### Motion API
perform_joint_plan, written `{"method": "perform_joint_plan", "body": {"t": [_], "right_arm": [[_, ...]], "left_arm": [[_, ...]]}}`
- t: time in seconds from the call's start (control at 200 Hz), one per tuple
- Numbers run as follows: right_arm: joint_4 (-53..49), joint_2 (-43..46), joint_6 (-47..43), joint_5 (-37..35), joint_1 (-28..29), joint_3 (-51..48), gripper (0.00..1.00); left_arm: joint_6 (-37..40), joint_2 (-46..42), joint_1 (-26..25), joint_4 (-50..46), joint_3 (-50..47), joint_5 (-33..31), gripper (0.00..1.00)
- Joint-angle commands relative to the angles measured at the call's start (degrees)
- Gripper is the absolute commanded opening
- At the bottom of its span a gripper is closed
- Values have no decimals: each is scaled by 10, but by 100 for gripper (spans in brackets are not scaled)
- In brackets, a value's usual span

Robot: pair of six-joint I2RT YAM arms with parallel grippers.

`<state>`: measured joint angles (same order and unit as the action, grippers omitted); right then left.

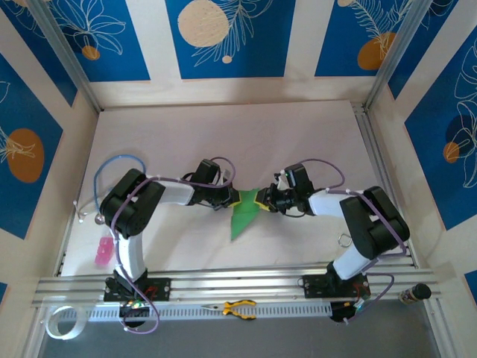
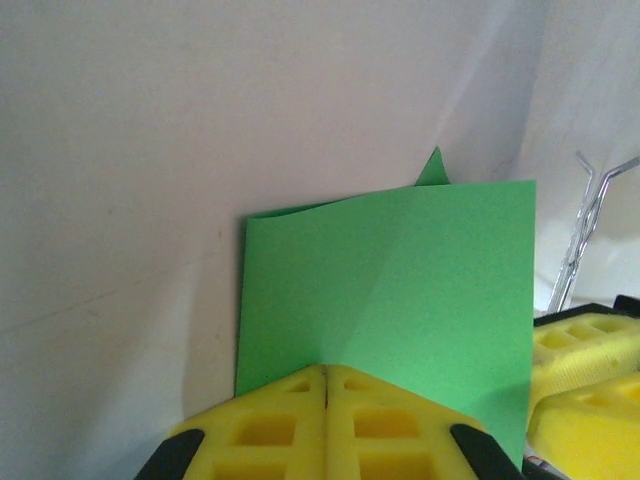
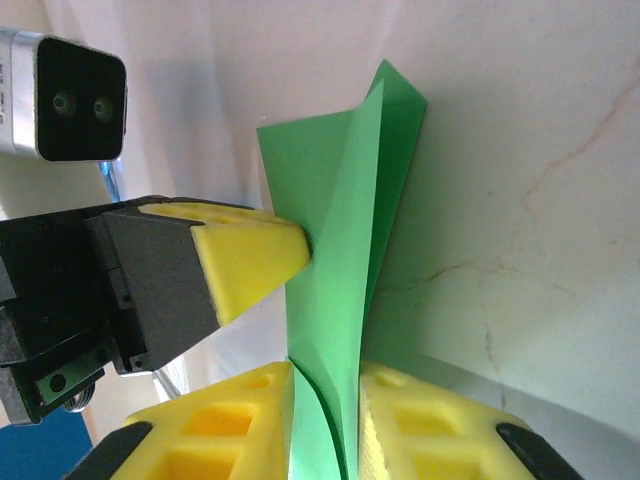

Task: Fold a paper plane with a square sheet of paper (pick it up from the middle)
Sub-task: Fold the wing for the fifth time at the center of the table.

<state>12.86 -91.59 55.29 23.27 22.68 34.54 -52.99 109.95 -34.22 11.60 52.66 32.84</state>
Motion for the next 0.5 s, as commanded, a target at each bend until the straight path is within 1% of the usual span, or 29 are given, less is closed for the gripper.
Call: {"method": "perform_joint_plan", "body": {"t": [0.0, 0.12, 0.255, 0.41, 0.495], "right_arm": [[1, -25, -28, 55, -11, 19, 23], [-16, -47, -58, 86, -20, 45, 22], [-37, -55, -74, 87, -27, 56, 20], [-37, -57, -75, 89, -30, 53, 13], [-40, -57, -74, 90, -30, 54, 9]], "left_arm": [[14, 19, -4, -18, -2, 0, 7], [14, 16, -5, -18, -1, 0, 7], [11, 14, -4, -16, 1, -3, 8], [3, 7, -5, -8, 4, -2, 8], [5, -1, -4, -7, 10, 2, 11]]}}
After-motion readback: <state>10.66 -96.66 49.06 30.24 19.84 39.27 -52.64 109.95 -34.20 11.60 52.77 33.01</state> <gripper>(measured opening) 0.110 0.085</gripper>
